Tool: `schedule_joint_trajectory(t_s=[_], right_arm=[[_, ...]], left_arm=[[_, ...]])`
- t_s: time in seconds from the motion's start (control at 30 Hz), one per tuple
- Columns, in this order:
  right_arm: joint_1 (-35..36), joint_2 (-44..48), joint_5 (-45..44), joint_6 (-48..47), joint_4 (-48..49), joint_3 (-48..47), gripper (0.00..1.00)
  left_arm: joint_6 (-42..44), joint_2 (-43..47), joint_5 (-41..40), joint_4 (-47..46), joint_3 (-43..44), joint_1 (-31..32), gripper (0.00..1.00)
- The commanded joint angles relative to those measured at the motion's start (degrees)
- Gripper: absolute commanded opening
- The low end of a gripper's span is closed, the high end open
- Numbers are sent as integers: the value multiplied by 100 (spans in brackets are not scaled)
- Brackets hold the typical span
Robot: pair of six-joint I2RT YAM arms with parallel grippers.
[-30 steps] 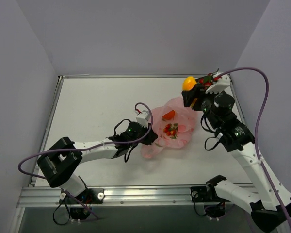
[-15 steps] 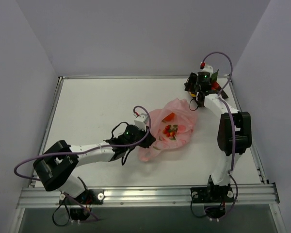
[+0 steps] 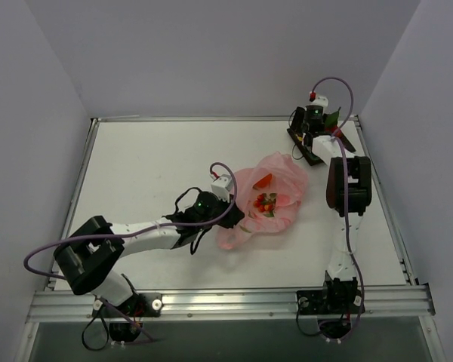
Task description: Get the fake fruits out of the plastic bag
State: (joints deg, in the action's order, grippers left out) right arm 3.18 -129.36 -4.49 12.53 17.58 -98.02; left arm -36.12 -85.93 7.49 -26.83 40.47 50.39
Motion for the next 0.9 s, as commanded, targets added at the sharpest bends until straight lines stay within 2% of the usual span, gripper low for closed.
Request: schedule_joint_trajectory(t_s=[0.0,0.17,0.4,0.43,0.6,0.63,0.87], right_arm=[[16,-159,-25,-164,26,-419,18],[16,-388,-69,-199,-53,-604,19],[25,-827,1,-173,-176,-912,29],[25,-836,1,-164,-176,-903,37],[86,-696,-95,-216,-168,-851,55],[95,-661,-131,-225,-168,-833,61],[200,-353,-324,-295,-168,-780,77]], left_arm=[[96,-38,77,-68,470,-29,2],[61,-126,121,-77,524,-29,2],[8,-143,148,-94,585,-21,2],[8,-108,139,-60,585,-21,2],[0,-55,77,-42,567,-21,2],[-18,-64,78,-50,567,-21,2],[-36,-12,95,-68,550,32,2]])
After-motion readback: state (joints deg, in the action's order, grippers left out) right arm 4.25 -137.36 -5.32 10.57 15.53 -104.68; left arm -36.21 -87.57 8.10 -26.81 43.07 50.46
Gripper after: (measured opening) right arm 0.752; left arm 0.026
